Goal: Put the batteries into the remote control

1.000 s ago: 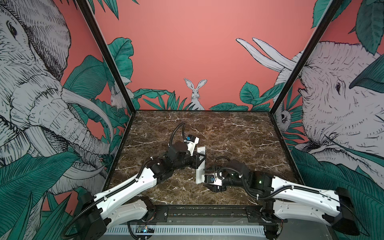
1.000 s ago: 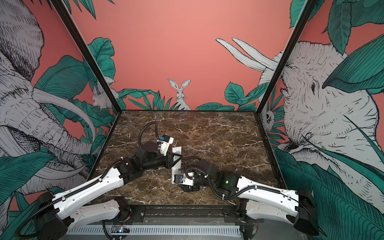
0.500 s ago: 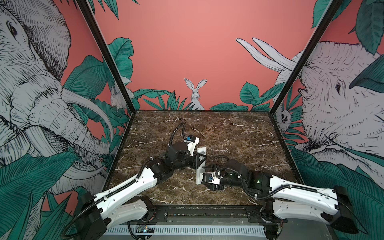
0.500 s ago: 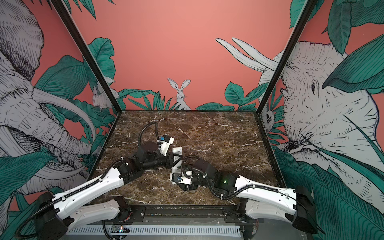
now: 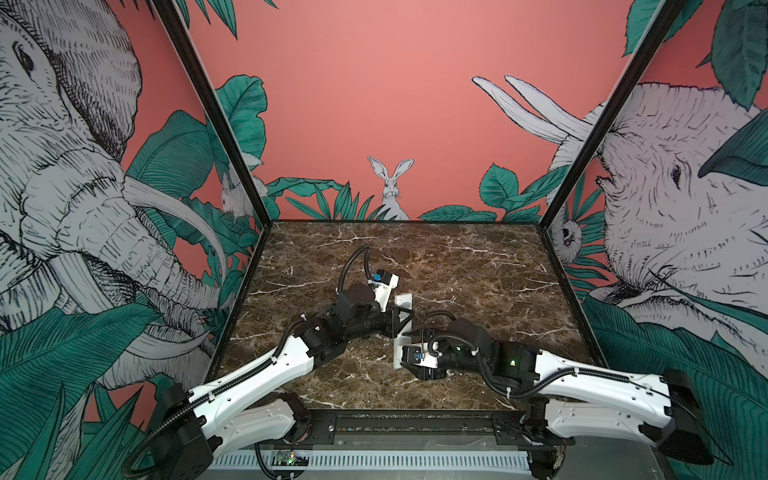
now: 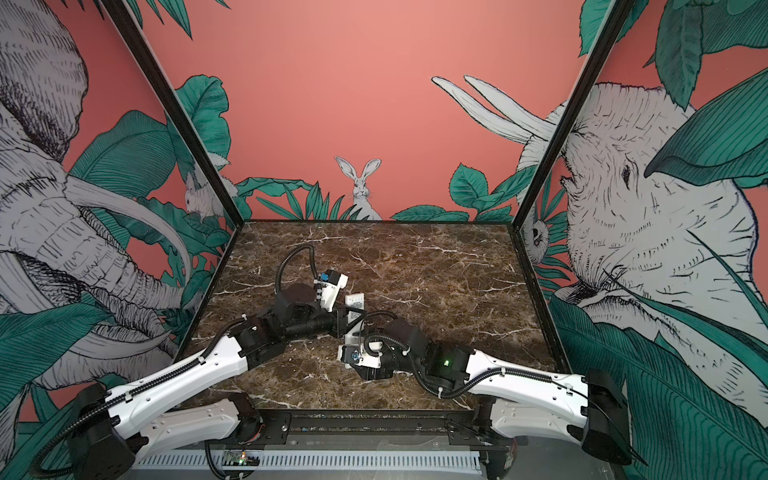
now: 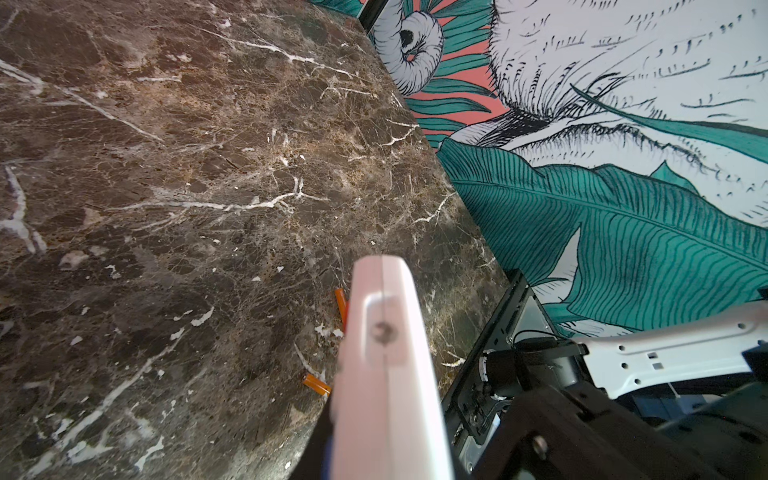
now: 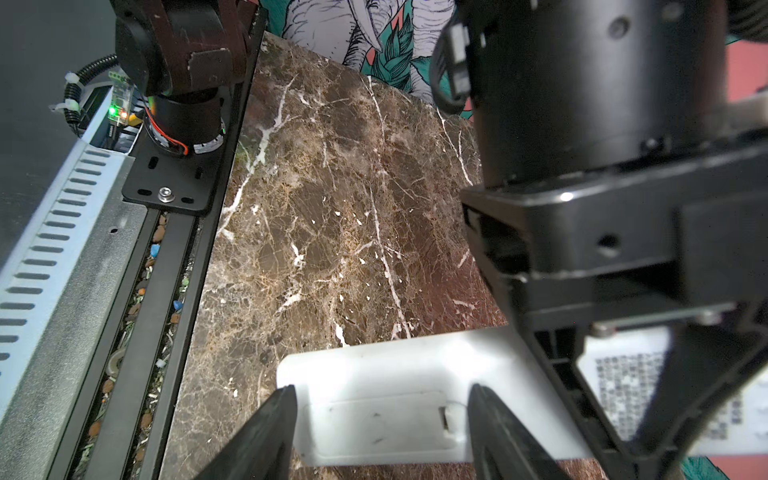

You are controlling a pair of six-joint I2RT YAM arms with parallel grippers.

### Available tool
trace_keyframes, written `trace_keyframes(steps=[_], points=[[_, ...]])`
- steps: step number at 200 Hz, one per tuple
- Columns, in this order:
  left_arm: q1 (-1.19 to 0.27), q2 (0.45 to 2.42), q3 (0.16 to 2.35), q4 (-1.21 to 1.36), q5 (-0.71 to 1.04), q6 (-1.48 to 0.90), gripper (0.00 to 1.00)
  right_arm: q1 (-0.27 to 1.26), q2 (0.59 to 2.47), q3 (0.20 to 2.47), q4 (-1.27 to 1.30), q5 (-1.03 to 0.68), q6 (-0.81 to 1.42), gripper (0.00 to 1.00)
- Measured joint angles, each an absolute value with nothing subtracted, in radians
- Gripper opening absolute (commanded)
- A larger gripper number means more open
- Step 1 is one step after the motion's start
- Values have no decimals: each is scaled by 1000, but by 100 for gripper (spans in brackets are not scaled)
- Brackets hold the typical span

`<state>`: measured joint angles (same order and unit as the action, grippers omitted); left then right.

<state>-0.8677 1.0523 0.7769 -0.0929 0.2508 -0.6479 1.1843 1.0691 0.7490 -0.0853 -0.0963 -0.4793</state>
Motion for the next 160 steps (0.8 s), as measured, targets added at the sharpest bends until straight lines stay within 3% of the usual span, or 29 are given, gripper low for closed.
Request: trace_keyframes(steps=[160], points=[[-867,1045,762,-67,248,-663,0,1185,1059,719,-65,-91,-479,68]])
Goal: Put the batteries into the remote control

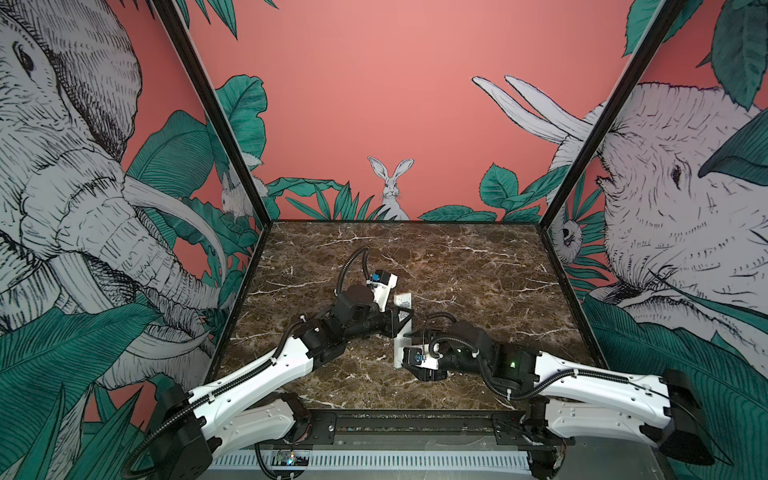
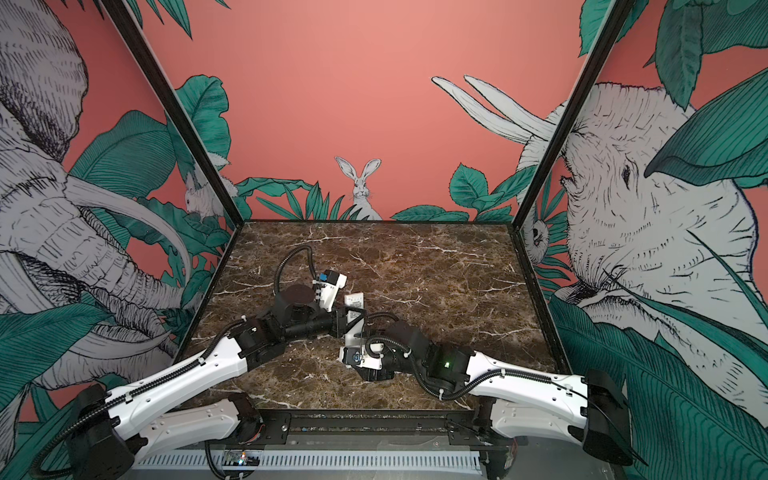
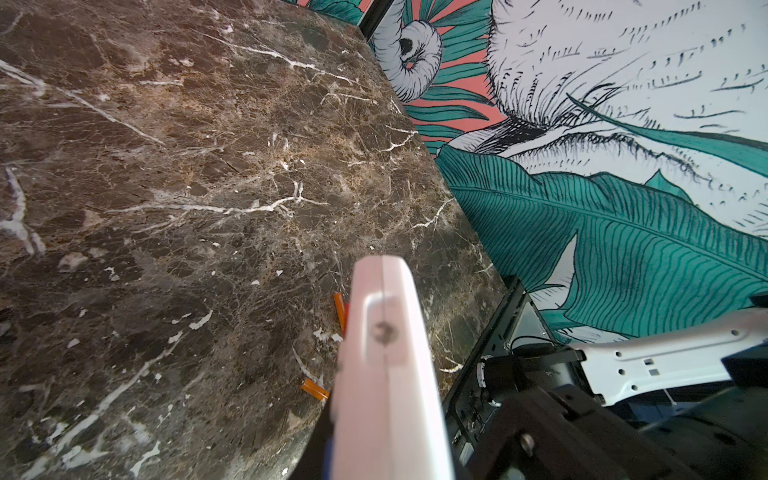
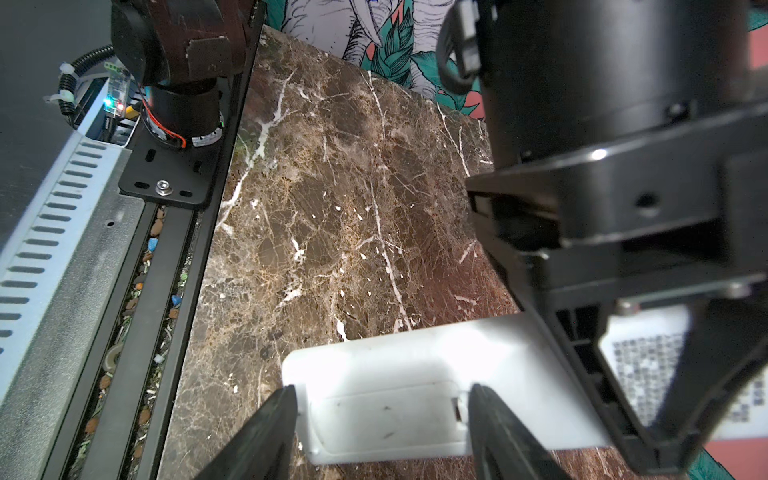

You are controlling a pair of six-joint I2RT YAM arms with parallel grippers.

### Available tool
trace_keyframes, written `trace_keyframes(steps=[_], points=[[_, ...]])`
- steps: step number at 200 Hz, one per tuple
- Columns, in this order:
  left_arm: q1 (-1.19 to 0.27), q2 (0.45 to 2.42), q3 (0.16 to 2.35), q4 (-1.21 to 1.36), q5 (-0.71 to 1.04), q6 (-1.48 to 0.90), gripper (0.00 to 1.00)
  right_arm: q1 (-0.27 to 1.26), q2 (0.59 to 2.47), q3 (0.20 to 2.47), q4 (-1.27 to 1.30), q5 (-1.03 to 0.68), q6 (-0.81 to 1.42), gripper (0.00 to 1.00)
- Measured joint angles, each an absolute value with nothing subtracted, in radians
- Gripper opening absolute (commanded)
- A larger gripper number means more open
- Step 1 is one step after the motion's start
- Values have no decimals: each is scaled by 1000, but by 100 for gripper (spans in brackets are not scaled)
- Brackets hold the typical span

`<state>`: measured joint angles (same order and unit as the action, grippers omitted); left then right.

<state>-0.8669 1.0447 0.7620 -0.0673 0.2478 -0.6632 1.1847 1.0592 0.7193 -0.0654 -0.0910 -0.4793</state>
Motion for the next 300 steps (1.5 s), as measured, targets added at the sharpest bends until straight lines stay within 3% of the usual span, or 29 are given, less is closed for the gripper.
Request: trace_keyframes(steps=[118,300], points=[[-867,1038,751,-68,247,-663,0,1185,1071,719,-67,-105,-479,65],[-868,1040,751,-128,242,-628,0,1185,1106,720,-65,-101,-477,45]])
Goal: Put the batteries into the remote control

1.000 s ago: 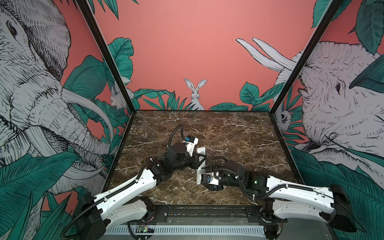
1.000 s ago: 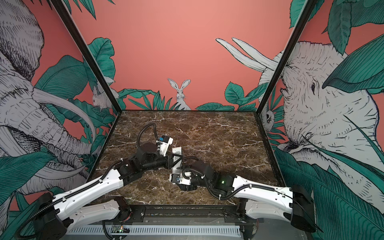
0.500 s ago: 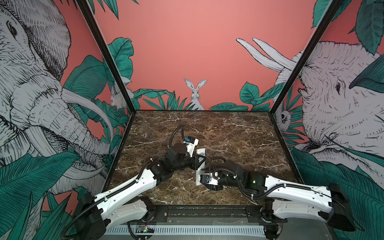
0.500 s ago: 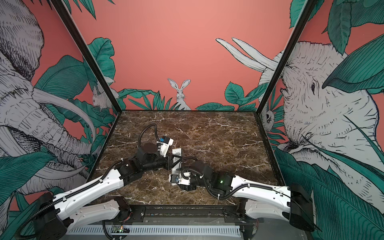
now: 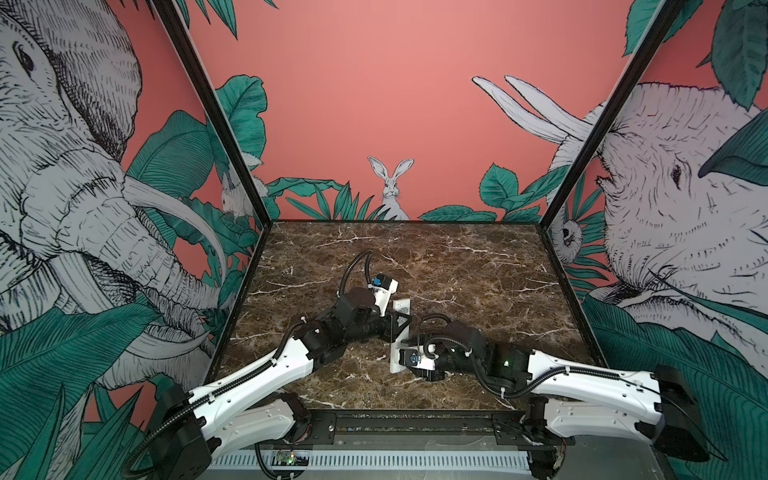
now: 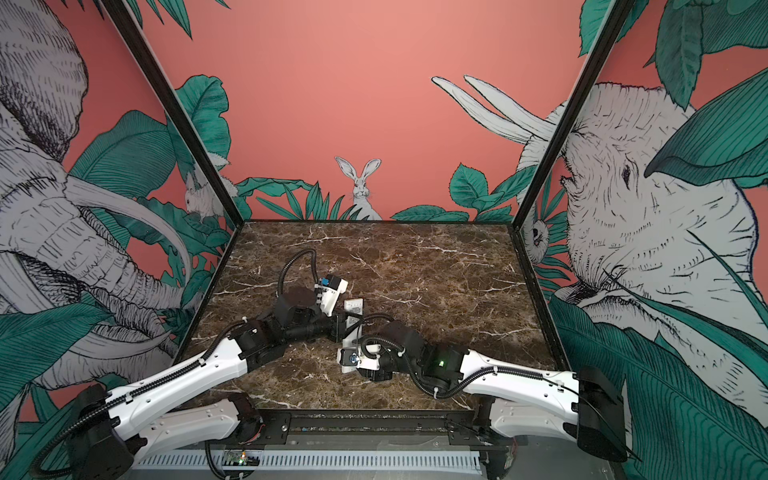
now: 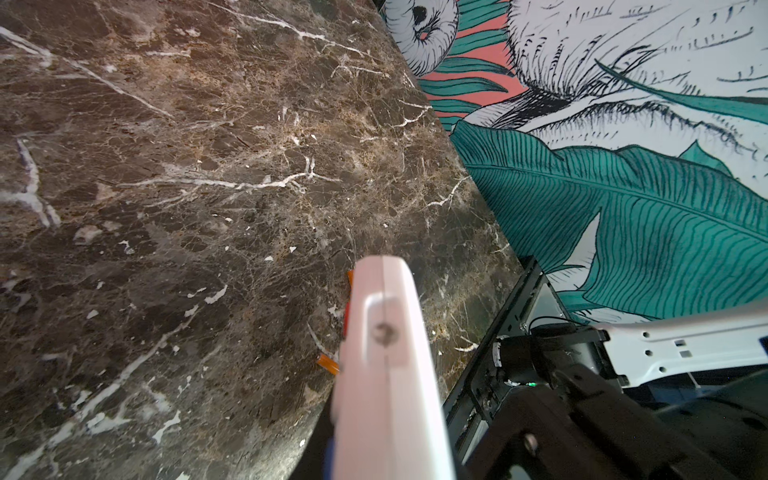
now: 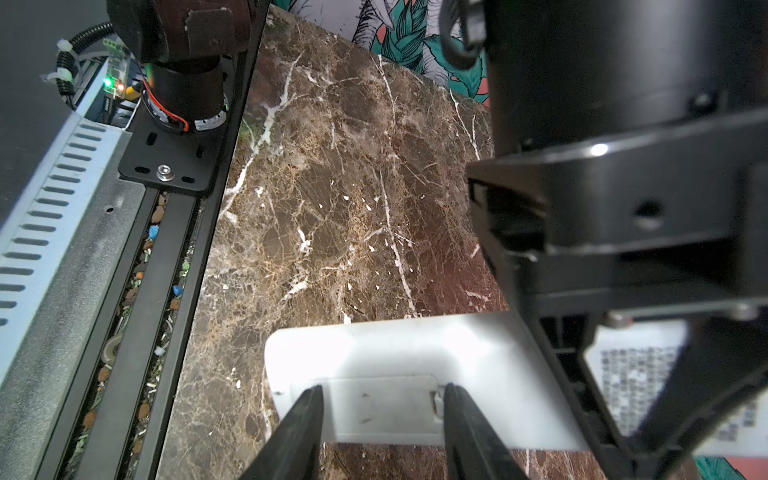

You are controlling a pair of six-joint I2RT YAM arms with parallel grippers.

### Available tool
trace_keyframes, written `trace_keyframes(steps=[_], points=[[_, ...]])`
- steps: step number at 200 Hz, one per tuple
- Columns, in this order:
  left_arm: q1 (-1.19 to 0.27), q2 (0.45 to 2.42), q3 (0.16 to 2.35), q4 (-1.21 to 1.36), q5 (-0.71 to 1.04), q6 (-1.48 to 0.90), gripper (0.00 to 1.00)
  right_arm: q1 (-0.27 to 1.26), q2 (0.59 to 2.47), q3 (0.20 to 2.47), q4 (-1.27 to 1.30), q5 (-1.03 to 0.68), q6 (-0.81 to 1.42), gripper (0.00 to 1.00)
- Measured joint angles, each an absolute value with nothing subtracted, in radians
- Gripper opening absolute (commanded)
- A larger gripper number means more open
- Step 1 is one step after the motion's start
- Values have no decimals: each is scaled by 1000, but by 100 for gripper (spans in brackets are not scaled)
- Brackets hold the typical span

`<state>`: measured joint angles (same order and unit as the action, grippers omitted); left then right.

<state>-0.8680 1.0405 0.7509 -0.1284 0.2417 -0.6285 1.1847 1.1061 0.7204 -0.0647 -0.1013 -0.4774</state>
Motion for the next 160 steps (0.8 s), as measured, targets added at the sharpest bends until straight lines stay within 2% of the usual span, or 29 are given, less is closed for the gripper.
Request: trace_keyframes(steps=[42,160], points=[[-868,1040,751,-136,241,-623,0,1184,1106,720,-66,-101,-475,39],[-870,1042,751,-159,241,-617,0,1184,1106,720,-71,-109,-475,31]])
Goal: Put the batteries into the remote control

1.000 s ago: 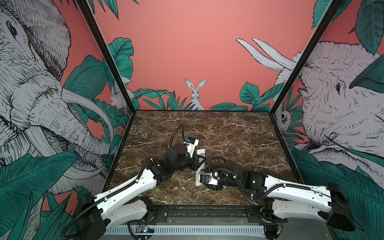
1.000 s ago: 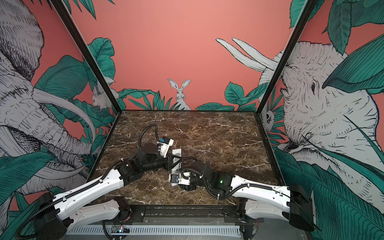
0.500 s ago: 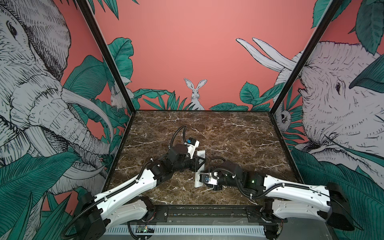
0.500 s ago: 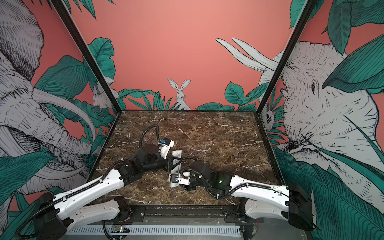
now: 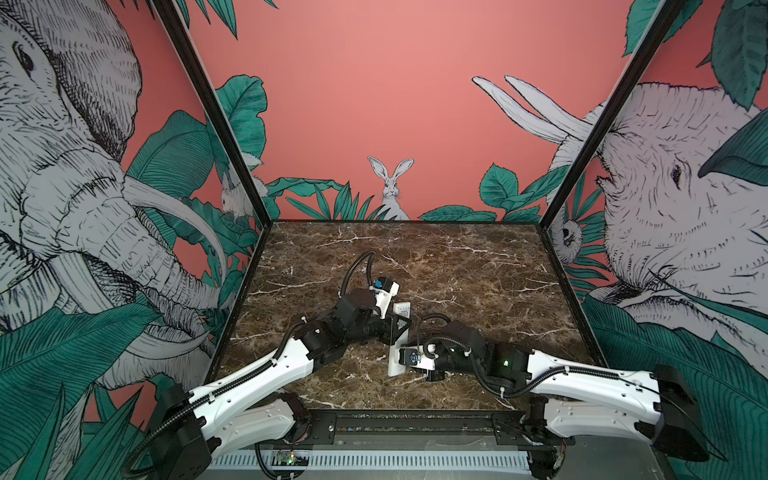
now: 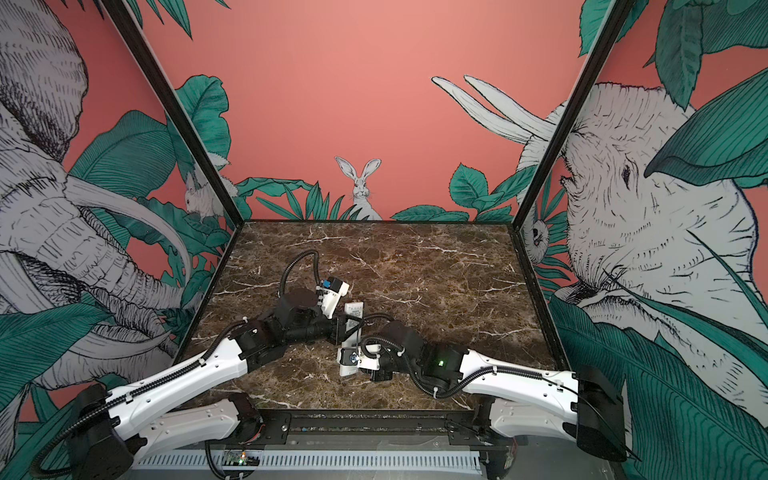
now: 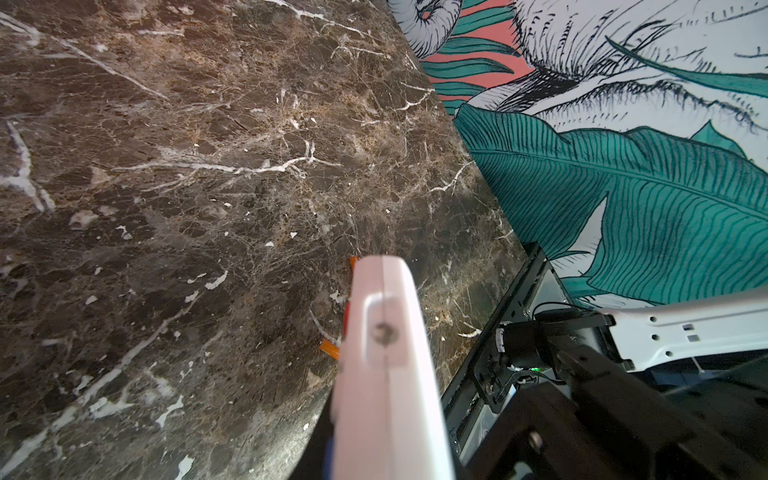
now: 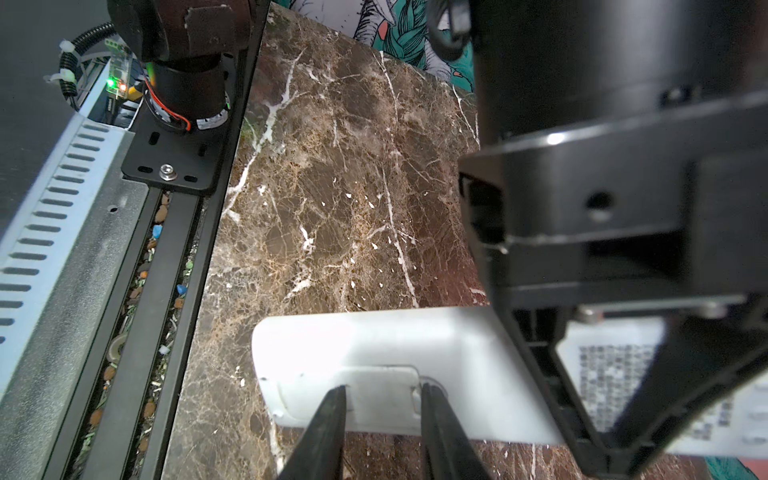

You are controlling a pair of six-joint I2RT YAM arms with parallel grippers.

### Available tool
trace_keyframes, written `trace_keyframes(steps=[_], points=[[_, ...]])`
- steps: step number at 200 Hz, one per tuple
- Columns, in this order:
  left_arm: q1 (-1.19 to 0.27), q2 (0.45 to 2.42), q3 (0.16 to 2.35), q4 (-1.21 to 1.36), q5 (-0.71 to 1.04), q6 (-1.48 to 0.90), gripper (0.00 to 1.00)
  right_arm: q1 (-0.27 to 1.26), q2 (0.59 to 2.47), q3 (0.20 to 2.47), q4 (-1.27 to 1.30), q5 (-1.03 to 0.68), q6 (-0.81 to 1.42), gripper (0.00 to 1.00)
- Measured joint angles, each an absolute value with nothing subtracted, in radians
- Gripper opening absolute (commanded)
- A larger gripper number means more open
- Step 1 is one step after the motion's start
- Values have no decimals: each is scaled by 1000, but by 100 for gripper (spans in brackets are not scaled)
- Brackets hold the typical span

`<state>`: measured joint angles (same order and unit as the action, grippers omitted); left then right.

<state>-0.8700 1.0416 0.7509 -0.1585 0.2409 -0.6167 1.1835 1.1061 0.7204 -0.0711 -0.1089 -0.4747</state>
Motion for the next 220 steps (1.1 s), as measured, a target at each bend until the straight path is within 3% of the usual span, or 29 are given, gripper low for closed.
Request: trace_keyframes(steps=[82,139,220], points=[[-870,1042,751,-166,234,-616,0,1184,1103,720,-74,-109,-475,31],[-870,1042,751,-150,220,-613,0,1184,1097,720,-91,-108,-471,52],[-870,1048,751,-110,220,-619,0,1185,1097,720,-95,-85,-451,67]])
